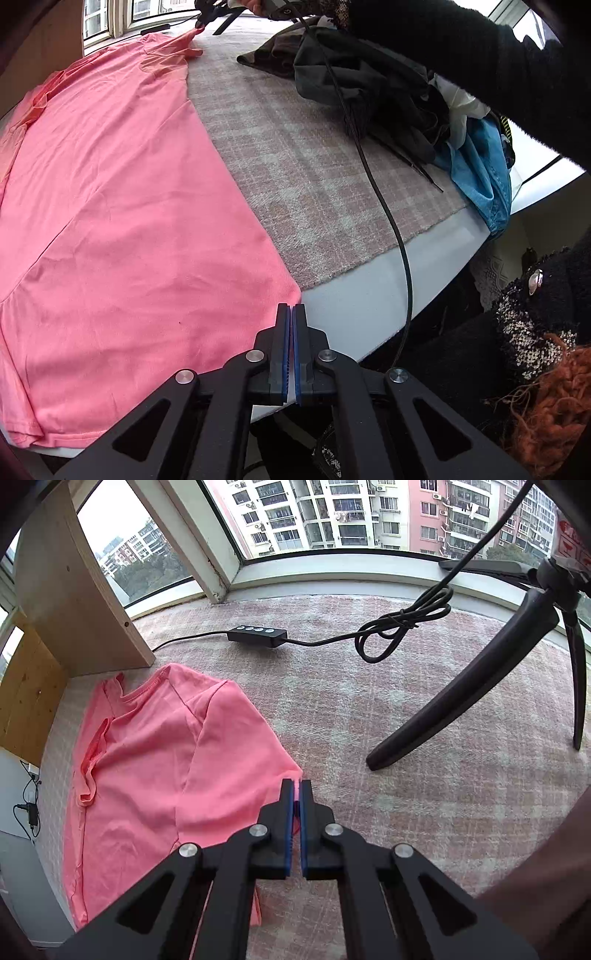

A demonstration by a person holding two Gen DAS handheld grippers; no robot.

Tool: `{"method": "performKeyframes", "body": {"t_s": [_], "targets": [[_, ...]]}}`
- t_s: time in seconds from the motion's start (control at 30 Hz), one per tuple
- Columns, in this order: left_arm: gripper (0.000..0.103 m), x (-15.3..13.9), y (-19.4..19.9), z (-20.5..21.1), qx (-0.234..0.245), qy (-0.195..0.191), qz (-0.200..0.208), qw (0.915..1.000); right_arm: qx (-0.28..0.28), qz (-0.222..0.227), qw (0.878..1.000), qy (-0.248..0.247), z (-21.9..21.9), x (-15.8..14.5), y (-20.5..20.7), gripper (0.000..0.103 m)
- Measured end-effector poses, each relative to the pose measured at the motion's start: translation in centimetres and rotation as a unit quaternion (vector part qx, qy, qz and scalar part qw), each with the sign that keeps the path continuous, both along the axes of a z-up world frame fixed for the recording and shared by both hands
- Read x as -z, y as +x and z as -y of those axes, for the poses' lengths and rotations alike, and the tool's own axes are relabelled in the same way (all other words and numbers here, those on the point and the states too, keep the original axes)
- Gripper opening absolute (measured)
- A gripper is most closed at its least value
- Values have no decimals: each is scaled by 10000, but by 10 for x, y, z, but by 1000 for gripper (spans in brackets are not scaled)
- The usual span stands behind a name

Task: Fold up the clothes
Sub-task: 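Grasp the other side edge with both tools and fold it toward the shirt's center, then open the right tool and release the folded side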

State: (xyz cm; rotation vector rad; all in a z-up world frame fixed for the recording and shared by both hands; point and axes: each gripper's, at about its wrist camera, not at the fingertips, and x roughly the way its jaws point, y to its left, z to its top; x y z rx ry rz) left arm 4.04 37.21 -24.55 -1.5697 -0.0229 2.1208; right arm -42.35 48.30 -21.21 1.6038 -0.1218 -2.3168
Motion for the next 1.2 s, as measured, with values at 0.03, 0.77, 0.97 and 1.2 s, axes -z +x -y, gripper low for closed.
{"method": "performKeyframes", "body": {"t_s": [0.03, 0.77, 0.97, 1.2], "targets": [[1, -4, 0, 8, -111, 87, -39, 9999, 23, -1, 10000, -68, 0, -3, -1, 3], [1, 22, 27, 202, -2756, 940, -42, 9567, -1059, -70, 9878, 1141, 251, -28, -12, 16], [1, 22, 24, 200, -2540, 958, 1, 9624, -1373, -353, 9839, 1086, 214, -47, 23, 34], [1, 21, 29, 200, -2384, 886, 41, 9671, -1623, 138, 9845, 642, 154, -29, 107, 34]]}}
